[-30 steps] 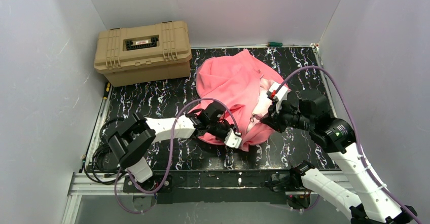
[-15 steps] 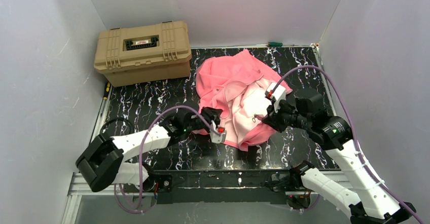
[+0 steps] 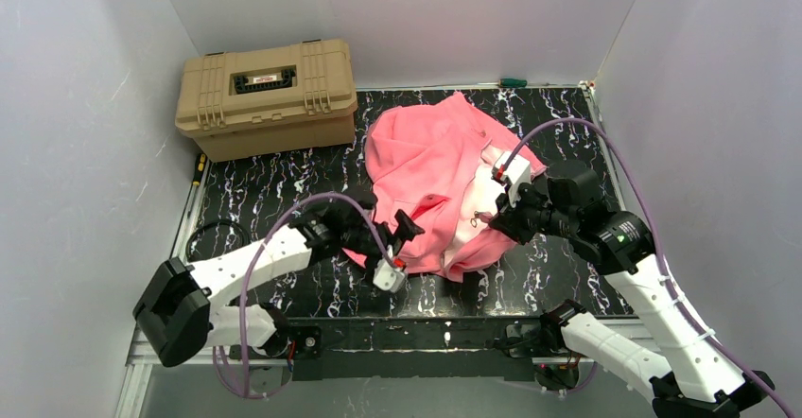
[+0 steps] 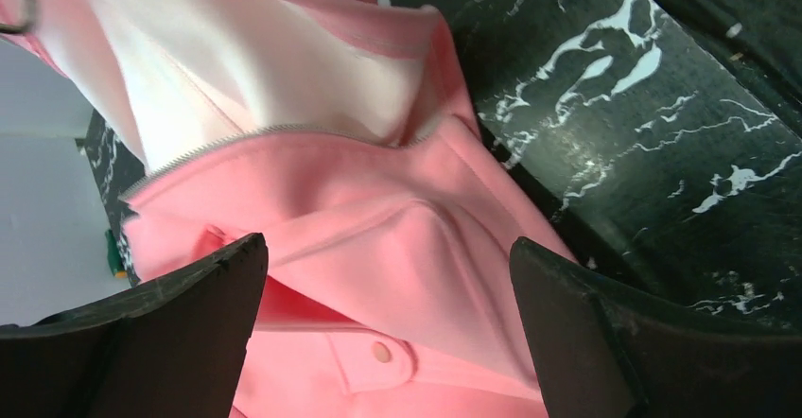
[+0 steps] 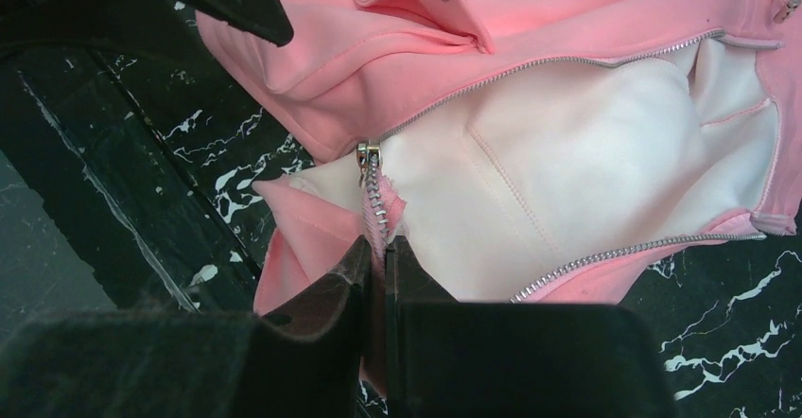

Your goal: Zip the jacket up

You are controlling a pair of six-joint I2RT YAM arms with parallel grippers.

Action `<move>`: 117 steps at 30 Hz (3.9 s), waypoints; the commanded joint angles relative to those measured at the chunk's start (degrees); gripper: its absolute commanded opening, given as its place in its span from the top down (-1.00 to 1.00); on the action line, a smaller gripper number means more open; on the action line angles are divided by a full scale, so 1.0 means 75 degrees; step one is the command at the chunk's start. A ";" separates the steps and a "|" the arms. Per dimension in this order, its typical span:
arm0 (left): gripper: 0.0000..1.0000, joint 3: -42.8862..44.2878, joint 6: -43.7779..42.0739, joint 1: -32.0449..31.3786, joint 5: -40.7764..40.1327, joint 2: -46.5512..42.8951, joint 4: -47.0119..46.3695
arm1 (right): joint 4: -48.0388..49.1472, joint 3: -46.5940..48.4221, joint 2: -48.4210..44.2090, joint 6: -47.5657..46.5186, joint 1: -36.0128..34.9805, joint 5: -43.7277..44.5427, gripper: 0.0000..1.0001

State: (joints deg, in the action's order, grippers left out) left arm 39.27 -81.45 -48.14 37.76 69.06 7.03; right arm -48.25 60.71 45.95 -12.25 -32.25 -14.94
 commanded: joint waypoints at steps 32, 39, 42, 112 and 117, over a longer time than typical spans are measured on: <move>-0.97 0.1359 -0.0297 0.0177 -0.1613 0.3542 -0.1252 | 0.0131 0.0074 -0.0505 0.0286 0.0011 0.0236 0.97; -0.82 0.1464 -0.0020 0.0184 -0.1722 0.3728 -0.0161 | 0.0030 0.0114 -0.0511 0.0331 0.0011 0.0345 0.97; -0.35 0.1765 0.0298 0.0208 -0.1781 0.3815 0.0235 | -0.0021 0.0203 -0.0469 0.0320 0.0011 0.0396 0.97; 1.00 0.1758 0.6913 0.0483 -0.3727 -0.2403 -0.2590 | 0.1585 -0.0599 0.0728 0.0245 0.0011 0.3397 0.97; 0.96 0.1984 0.7016 0.0486 -0.2680 -0.2330 -0.1371 | 0.1649 -0.0471 0.0528 0.0247 0.0011 0.3139 0.97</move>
State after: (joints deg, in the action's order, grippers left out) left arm 52.16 -31.33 -44.36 12.91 52.75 -8.49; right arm -39.27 56.25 52.23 -10.74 -32.25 9.04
